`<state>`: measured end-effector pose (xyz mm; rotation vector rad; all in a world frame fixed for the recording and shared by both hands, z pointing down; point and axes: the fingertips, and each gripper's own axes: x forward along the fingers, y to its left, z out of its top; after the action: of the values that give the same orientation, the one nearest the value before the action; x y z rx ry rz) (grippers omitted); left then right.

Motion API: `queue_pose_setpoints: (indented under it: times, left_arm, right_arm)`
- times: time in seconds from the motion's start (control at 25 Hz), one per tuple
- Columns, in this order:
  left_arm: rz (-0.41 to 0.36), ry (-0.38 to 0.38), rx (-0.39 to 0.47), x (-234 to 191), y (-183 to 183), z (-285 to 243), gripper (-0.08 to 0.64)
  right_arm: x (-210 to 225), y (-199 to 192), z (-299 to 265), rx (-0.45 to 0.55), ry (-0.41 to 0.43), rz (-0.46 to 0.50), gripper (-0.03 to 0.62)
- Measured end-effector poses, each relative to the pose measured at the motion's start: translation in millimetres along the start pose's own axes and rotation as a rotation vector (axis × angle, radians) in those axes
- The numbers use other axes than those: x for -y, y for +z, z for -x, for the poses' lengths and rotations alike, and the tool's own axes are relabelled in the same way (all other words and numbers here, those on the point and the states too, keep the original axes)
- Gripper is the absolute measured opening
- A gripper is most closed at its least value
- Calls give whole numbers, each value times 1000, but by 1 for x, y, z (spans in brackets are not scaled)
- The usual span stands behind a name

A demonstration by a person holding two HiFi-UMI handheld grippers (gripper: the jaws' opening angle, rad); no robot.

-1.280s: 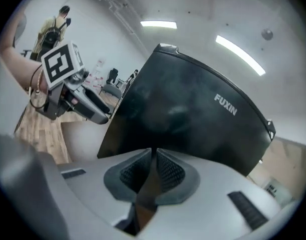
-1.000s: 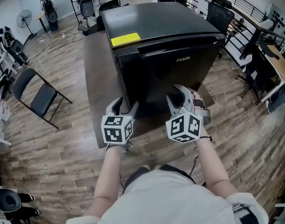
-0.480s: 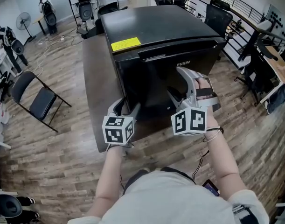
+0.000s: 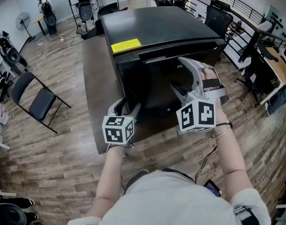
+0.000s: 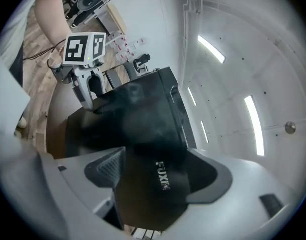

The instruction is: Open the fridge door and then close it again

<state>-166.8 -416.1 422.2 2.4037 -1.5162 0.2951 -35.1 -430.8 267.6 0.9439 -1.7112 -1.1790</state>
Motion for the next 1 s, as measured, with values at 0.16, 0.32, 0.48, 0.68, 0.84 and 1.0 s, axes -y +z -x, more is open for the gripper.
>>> queue_pose_setpoints:
  times: [0.16, 0.32, 0.48, 0.68, 0.84, 1.0]
  left_arm:
    - [8, -1, 0, 0, 1, 0, 250]
    - [12, -1, 3, 1, 1, 0, 250]
    - [11, -2, 10, 0, 1, -1, 250]
    - [-9, 2, 10, -2, 0, -1, 250]
    - [-32, 6, 5, -1, -1, -1, 250]
    - [-54, 1, -1, 0, -2, -1, 244]
  right_arm:
    - [7, -4, 2, 7, -16, 16, 368]
    - [15, -3, 1, 14, -22, 27, 368]
    - [17, -2, -4, 24, 22, 41, 368]
    - [9, -5, -13, 11, 122, 99, 367]
    - [8, -4, -13, 10, 140, 127, 367]
    - [12, -2, -14, 38, 88, 104, 337]
